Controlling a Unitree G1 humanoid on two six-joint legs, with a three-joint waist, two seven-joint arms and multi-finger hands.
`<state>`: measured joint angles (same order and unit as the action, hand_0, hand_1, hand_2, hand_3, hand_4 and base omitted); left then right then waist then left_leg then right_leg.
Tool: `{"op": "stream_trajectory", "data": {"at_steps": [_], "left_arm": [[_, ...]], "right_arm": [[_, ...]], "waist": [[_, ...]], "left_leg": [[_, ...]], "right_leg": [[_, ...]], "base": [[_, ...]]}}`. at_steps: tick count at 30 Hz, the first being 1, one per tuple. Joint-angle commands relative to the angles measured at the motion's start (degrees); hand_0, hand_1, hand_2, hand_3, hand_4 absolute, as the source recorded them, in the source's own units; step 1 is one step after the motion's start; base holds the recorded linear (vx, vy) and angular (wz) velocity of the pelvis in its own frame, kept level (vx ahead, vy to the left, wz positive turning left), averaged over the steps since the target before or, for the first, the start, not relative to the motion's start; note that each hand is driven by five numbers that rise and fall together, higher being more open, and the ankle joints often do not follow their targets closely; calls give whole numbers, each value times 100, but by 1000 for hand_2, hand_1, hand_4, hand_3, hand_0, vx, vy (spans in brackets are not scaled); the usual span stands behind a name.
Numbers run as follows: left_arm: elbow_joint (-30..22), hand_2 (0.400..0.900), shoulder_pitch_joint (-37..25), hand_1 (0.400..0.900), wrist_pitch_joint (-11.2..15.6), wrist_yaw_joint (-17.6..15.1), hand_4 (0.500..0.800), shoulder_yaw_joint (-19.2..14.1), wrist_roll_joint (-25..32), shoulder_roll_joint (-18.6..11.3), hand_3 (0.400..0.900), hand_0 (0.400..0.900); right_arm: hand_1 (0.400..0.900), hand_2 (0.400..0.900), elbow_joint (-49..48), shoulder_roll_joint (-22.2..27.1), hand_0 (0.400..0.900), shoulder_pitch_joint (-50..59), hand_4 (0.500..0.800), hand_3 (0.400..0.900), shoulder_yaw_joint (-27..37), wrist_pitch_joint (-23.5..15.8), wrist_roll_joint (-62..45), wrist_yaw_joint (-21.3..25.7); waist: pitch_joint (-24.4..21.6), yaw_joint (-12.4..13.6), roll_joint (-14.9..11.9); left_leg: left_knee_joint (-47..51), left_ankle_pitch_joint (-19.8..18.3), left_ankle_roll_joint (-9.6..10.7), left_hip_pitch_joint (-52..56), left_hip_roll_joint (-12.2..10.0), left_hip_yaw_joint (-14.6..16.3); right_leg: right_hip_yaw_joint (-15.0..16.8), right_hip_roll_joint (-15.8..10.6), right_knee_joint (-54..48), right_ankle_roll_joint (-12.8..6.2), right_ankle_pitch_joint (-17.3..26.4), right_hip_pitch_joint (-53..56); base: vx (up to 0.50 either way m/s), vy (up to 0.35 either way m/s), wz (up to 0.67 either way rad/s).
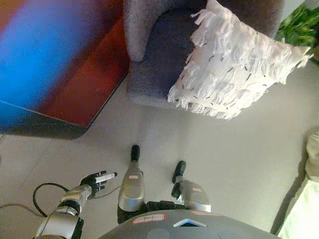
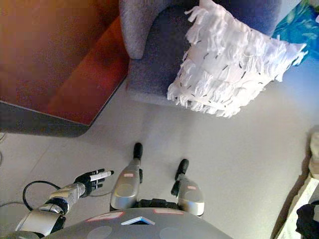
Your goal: Pick up the pillow and put it on the sofa.
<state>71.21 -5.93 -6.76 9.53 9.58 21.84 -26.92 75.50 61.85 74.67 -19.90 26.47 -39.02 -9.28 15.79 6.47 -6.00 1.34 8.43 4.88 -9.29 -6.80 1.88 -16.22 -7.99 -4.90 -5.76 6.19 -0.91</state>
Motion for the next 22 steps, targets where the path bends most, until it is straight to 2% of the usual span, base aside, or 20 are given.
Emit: {"op": "stream_trajectory", "data": {"at_steps": [1, 10, 12, 16, 20, 22], "left_arm": [[441, 900, 416, 900, -56, -30, 800, 201, -390, -198, 900, 900], [661, 900, 519, 900, 12, -45, 800, 41, -640, -166, 900, 900], [646, 900, 655, 900, 116, -26, 800, 10, -696, -162, 900, 900], [696, 900, 946, 900, 486, -78, 800, -71, -837, -53, 900, 900], [744, 900, 1005, 900, 603, 15, 800, -212, -896, -20, 900, 900], [766, 900, 981, 900, 662, 15, 800, -252, -832, 21, 900, 900]], "right_arm": [[900, 900, -346, 837, 900, 104, 800, 900, -315, -506, 386, -117], [900, 900, -376, 969, 900, -23, 800, 900, -358, -542, 557, -366], [900, 900, -395, 1028, 900, -45, 800, 900, -359, -465, 488, -383], [900, 900, -379, 1104, 900, -293, 800, 900, -172, -438, 486, -410], [900, 900, -399, 1144, 900, -900, 800, 900, 209, -497, 528, -671], [900, 900, -458, 1083, 900, -1547, 800, 900, 645, -674, 520, -763]], "waist": [[-1028, 29, -32], [-1336, -47, -146], [-1357, -22, -142], [-1360, 24, -154], [-1382, -42, -128], [-1399, -114, -91]], "left_leg": [[366, -523, 102, 602, -201, 85], [366, -615, 112, 875, -220, 185], [366, -626, 111, 898, -216, 184], [366, -614, 127, 876, -207, 183], [366, -607, 124, 909, -204, 250], [366, -608, 118, 941, -207, 296]], "right_leg": [[87, -318, 137, -471, -215, 305], [176, -269, 74, -459, -266, 549], [163, -271, 68, -457, -276, 576], [135, -272, 52, -462, -281, 603], [148, -275, 67, -456, -276, 607], [178, -275, 92, -448, -278, 597]], "base": [[106, -30, -14], [45, -7, -9], [-5, 0, 2], [-38, 1, 2], [-58, 32, -4], [-59, 52, -8]]}}
